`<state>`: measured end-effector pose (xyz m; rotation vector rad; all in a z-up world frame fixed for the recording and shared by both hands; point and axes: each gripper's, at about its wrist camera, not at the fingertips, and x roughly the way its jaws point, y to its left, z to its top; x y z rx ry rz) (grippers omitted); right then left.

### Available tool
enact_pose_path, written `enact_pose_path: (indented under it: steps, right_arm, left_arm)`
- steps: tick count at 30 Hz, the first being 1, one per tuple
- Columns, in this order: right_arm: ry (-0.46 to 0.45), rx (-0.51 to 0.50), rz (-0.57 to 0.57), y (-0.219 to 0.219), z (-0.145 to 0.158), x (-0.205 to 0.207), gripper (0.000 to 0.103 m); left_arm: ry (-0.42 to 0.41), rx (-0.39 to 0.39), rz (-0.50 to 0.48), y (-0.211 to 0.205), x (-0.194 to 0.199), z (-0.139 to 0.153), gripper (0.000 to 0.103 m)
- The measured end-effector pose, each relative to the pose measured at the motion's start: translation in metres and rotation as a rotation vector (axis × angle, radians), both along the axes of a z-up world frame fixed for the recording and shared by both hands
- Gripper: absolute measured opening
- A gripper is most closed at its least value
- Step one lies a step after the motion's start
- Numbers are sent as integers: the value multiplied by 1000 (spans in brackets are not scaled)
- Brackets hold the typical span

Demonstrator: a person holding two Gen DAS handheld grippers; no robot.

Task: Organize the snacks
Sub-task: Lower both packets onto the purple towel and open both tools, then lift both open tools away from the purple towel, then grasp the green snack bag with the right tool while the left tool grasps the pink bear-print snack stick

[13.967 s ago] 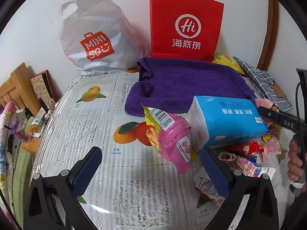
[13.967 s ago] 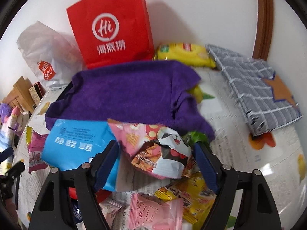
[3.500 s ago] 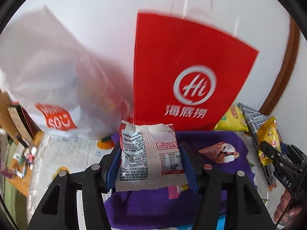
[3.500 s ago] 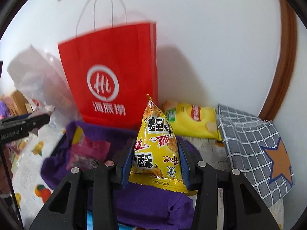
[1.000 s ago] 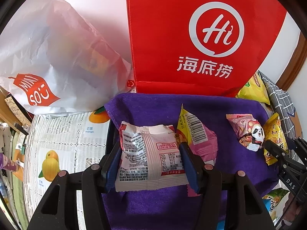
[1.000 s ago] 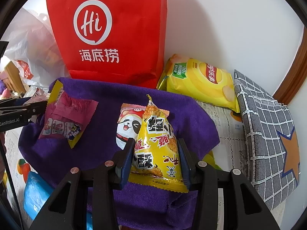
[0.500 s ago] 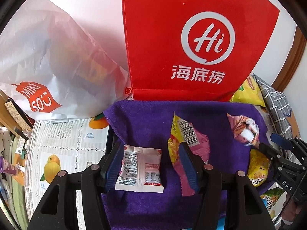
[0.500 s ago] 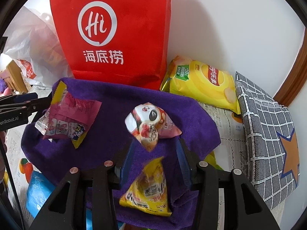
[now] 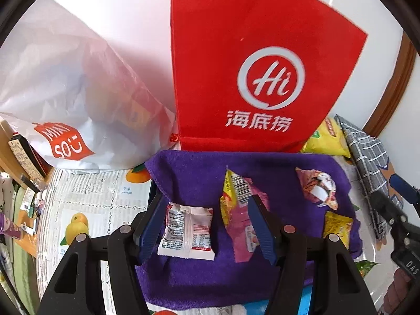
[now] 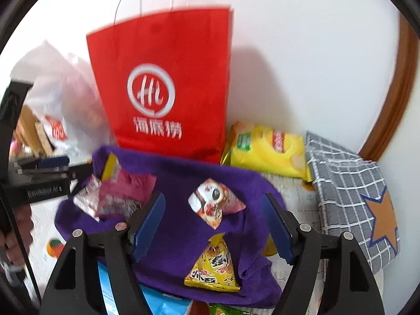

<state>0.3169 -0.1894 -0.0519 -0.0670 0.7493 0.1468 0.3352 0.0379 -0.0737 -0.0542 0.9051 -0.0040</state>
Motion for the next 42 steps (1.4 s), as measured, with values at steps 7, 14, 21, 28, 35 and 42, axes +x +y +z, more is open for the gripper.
enact_pose_path:
  steps: [7,14,21,28,35,42]
  right_arm:
    - [-85,-10,29,-1,14,-43,75]
    - [-23,-21,-22,-26,7,-76,75]
    - [41,-3,-57,-50,-21,-108,70]
    - [71,-10,-41,-54,-53,-127,70]
    - [108,-19,-48,-59,-86,-122,72]
    - [158,-17,-34,-58,-113,-104,72]
  left_arm:
    - [-58,18,-48,-13,-29,33,65]
    - [-116,70,-71,-31,-68,55,73]
    - [-93,58,-61,-30,-99,48,73]
    - [-89,22,-46,-18,-134,27,73]
    - [-49,-41,-2,1,-160,-4,73]
    - [-30,-47,32,14,-173,-19,72]
